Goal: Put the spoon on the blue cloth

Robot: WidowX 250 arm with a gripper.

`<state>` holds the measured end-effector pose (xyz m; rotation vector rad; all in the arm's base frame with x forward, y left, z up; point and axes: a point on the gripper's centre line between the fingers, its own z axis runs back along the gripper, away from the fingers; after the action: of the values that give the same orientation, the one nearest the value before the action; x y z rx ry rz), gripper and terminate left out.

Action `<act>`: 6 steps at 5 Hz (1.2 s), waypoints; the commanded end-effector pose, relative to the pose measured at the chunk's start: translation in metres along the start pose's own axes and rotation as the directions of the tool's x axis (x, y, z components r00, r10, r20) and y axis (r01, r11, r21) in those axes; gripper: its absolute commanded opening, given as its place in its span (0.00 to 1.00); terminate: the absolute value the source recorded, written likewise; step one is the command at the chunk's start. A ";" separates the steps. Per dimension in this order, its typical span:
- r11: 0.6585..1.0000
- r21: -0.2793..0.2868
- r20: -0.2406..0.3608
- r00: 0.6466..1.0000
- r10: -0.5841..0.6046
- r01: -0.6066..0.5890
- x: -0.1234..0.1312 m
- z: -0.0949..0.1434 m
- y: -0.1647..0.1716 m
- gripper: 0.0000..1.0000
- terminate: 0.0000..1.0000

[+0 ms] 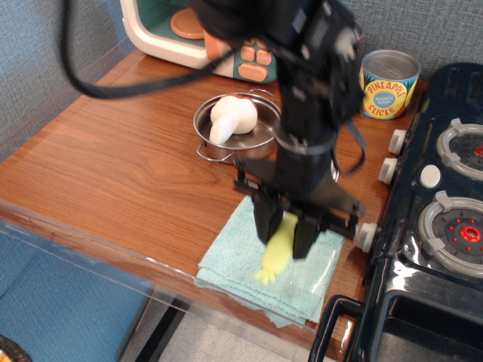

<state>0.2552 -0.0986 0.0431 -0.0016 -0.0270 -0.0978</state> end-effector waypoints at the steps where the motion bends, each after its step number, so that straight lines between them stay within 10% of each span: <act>1: 0.999 0.026 0.000 0.999 0.035 -0.035 0.005 -0.018 0.004 0.00 0.00; 2: 0.998 0.019 0.005 0.998 0.061 -0.061 0.006 -0.018 0.014 0.00 0.00; 3: 0.999 0.013 0.010 0.999 0.045 -0.045 0.006 -0.011 0.018 1.00 0.00; 6: 0.999 -0.042 0.176 0.984 -0.002 0.010 -0.009 0.057 0.016 1.00 0.00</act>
<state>0.2520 -0.0867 0.0896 -0.0460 -0.1624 -0.1102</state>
